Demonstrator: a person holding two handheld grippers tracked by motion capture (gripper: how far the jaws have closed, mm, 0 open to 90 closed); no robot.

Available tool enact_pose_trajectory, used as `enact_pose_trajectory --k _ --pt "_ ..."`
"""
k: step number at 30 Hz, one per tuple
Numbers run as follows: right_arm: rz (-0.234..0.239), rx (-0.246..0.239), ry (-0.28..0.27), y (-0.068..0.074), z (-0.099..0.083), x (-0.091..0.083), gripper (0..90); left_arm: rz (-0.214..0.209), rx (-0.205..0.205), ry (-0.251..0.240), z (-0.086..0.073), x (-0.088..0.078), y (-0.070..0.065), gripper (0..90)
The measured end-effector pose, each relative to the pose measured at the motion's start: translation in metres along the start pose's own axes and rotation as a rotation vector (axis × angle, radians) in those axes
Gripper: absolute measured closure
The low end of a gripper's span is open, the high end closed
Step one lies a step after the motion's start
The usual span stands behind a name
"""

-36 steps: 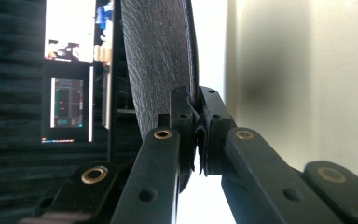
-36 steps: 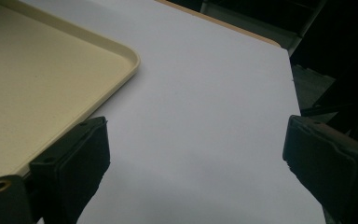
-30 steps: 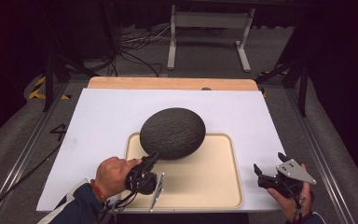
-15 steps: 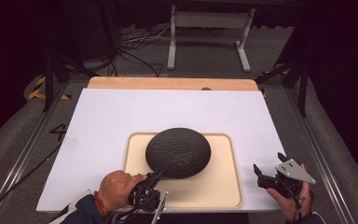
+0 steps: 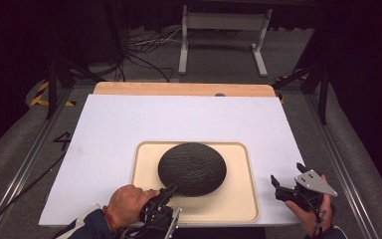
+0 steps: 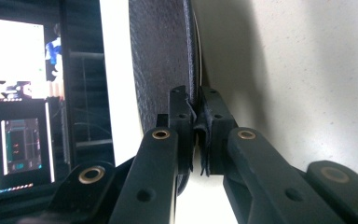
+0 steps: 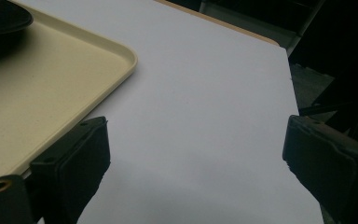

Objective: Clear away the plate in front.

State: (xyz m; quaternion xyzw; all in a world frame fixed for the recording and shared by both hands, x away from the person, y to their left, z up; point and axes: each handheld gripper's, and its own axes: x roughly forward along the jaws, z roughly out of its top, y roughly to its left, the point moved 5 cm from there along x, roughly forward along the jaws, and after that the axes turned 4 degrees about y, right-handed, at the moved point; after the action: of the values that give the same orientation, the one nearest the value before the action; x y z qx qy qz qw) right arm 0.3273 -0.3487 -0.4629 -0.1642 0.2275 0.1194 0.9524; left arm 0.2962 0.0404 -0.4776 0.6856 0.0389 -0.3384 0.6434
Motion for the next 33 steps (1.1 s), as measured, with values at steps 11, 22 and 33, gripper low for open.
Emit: enact_pose_trajectory --k 11,22,33 --pt "-0.002 -0.002 0.003 0.000 -0.001 0.001 7.5 -0.077 -0.096 -0.043 -0.004 0.001 0.000 81.1" --pt "-0.005 0.001 0.000 -0.001 -0.001 0.001 7.5 -0.158 -0.155 -0.055 -0.006 0.005 -0.004 76.8" --pt "-0.003 0.002 0.000 -0.001 -0.001 0.001 7.5 -0.218 -0.208 -0.042 -0.008 0.007 -0.010 72.1"
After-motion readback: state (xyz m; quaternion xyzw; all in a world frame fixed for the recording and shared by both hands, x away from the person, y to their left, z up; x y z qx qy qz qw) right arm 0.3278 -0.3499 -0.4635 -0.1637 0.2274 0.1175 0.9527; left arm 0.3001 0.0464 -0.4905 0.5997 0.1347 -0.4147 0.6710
